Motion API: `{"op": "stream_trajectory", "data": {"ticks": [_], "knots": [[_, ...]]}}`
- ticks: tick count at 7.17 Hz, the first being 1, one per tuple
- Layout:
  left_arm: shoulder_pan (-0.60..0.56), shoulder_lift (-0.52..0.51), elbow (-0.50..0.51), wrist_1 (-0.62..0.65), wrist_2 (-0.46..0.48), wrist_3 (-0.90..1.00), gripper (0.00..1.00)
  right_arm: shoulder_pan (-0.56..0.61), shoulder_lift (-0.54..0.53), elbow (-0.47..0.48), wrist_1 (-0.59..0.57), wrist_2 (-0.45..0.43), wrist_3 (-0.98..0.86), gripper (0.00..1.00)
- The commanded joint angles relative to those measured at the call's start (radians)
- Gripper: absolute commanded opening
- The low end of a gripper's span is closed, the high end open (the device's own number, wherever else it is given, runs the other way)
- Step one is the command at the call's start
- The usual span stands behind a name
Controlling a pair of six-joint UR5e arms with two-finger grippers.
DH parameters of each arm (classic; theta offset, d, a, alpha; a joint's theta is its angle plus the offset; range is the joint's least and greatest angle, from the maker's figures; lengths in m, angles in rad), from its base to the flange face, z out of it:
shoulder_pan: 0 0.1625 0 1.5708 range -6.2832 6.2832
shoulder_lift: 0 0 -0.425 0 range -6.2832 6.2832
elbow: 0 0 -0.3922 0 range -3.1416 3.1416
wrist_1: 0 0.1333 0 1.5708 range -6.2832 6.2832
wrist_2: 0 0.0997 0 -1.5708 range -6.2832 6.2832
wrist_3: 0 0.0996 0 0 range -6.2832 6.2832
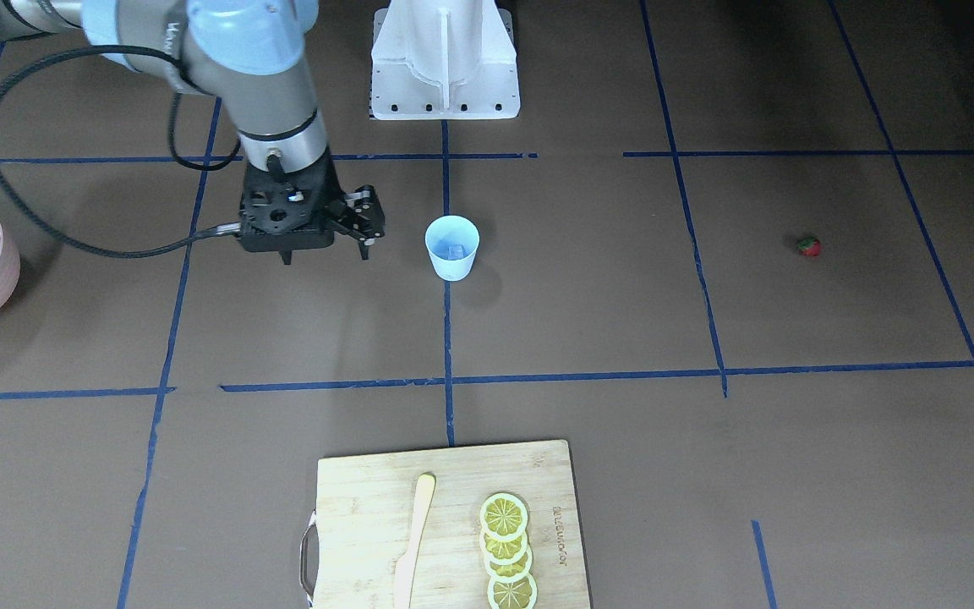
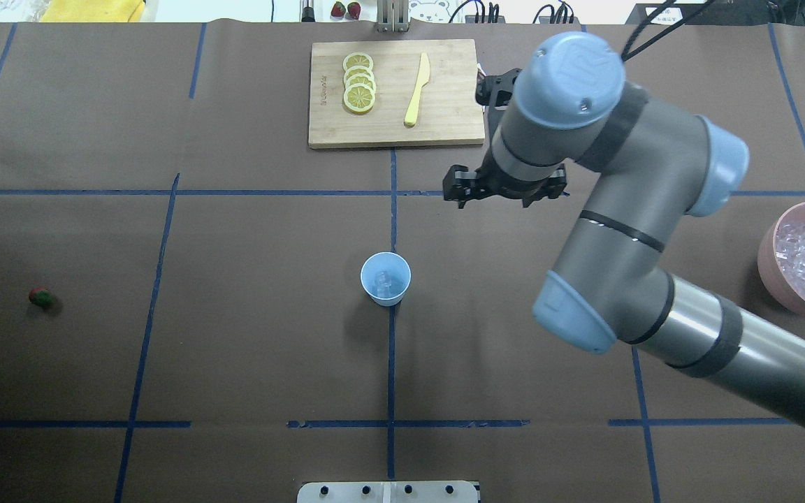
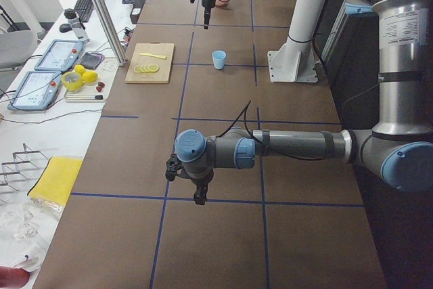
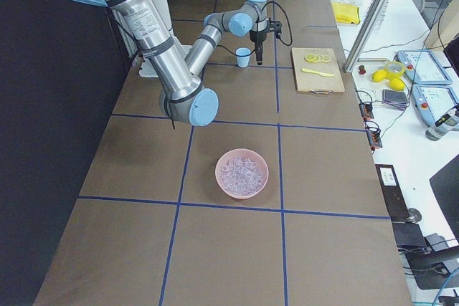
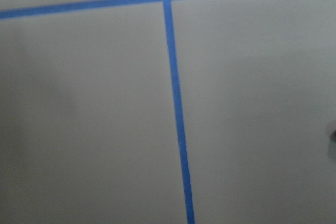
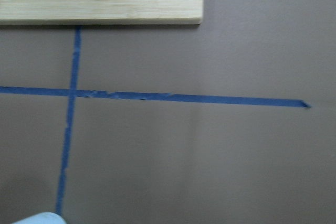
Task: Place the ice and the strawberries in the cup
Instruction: 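Withdraw the right gripper back past the pink bowl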
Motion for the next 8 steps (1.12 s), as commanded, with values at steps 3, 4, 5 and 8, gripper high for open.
{"op": "stream_trajectory", "data": {"ticks": [3, 4, 5, 8], "knots": [[0.000, -0.051, 0.004, -0.065, 0.007, -0.001, 1.00, 0.411, -0.357, 0.041, 0.000, 0.256, -0.703, 0.99], [0.000, -0.051, 0.005, -0.078, 0.005, -0.001, 1.00, 0.527, -0.444, 0.038, -0.001, 0.309, -0.905, 0.99], [0.000, -0.053, 0.004, -0.080, 0.005, -0.001, 1.00, 0.627, -0.539, 0.035, 0.000, 0.337, -1.064, 0.99], [0.000, -0.073, -0.001, -0.093, -0.001, 0.003, 1.00, 0.804, -0.727, -0.009, 0.000, 0.335, -1.202, 0.99]]}}
